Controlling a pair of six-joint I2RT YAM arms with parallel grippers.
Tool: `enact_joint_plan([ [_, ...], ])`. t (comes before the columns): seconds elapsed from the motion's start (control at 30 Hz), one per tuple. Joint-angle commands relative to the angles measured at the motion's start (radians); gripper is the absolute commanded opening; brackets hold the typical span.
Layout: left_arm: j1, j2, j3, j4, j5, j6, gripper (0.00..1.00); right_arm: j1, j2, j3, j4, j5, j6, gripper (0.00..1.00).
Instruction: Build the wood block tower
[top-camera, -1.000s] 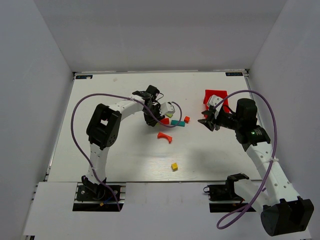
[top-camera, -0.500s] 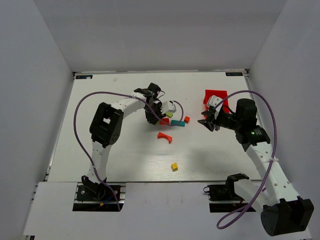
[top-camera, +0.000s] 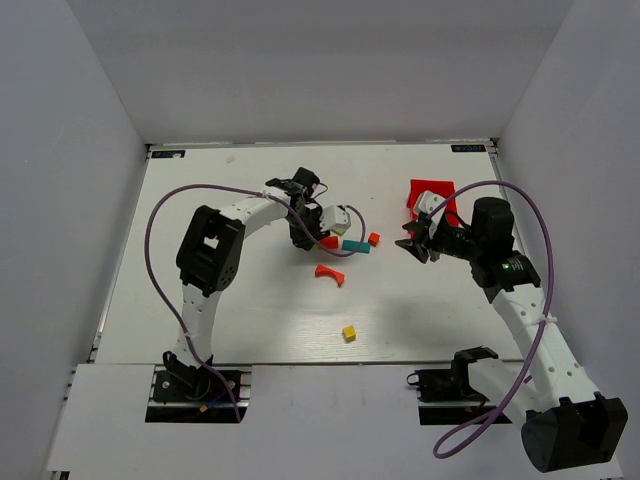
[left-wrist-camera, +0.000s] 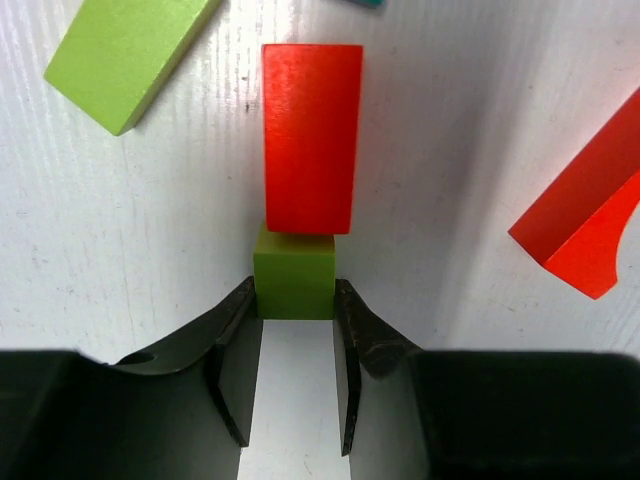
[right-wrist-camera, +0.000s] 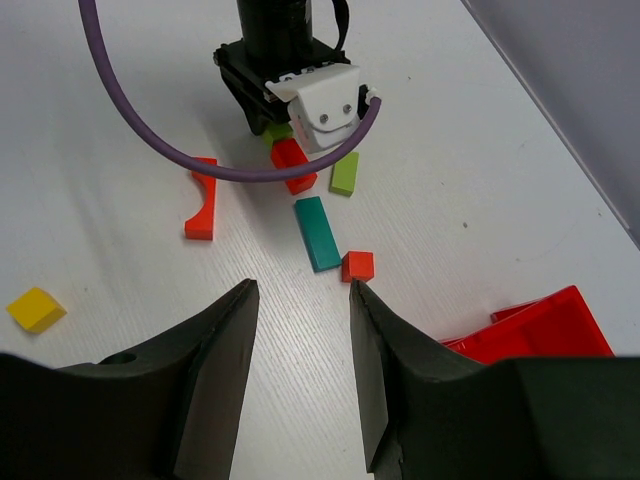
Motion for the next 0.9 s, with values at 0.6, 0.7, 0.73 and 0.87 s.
enact_joint_plan([
  [0.6,-0.017,0.023,-0.003,-0.043,0.004,0.049,0.36,-0.002,-0.007,0.005,0.005,-0.025,-0.004,0.48],
  [0.7,-0.026,0.023,0.006,-0.043,0.004,0.049,0.36,-0.005,-0.004,0.004,0.008,-0.026,-0.006,0.48],
  [0.73,-0.026,0.023,0.007,-0.043,0.004,0.049,0.36,-0.008,-0.007,0.007,0.005,-0.026,-0.004,0.48],
  [0.87,-0.026,0.023,0.016,-0.043,0.004,0.049,0.36,-0.007,-0.007,0.005,0.008,-0.024,-0.004,0.48],
])
